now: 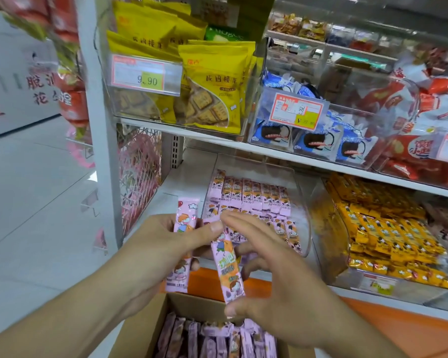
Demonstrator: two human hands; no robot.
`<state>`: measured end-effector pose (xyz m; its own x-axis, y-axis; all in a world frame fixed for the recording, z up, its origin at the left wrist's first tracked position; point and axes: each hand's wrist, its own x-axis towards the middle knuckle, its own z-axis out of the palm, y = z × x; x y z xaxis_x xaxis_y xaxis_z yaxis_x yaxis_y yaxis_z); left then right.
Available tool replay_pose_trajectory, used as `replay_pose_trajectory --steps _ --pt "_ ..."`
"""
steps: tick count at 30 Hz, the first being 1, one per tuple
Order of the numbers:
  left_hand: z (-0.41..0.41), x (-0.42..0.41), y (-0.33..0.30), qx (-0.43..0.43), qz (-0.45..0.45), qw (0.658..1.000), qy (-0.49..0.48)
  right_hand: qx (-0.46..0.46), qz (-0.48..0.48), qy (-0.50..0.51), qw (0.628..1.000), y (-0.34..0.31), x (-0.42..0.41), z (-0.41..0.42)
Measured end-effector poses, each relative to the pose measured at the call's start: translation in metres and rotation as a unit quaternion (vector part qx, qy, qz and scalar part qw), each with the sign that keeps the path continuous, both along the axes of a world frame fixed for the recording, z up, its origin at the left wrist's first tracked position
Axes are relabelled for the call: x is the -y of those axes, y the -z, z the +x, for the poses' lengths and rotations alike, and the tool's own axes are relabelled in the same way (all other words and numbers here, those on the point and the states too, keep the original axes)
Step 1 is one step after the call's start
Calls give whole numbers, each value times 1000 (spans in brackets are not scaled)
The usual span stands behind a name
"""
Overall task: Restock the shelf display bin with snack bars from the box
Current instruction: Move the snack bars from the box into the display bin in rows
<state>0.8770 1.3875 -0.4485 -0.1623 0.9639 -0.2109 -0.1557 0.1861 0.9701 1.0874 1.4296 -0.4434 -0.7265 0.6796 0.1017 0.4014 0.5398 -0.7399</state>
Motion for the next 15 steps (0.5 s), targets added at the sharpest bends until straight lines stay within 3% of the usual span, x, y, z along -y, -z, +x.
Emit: replay_pose_trajectory --steps 8,15 --pt "-5 -7 6 -14 -23 1000 13 -38 -32 72 996 15 -24 0" --pt "-20 -23 21 -60 -28 998 -13 48 67 189 979 31 -139 -45"
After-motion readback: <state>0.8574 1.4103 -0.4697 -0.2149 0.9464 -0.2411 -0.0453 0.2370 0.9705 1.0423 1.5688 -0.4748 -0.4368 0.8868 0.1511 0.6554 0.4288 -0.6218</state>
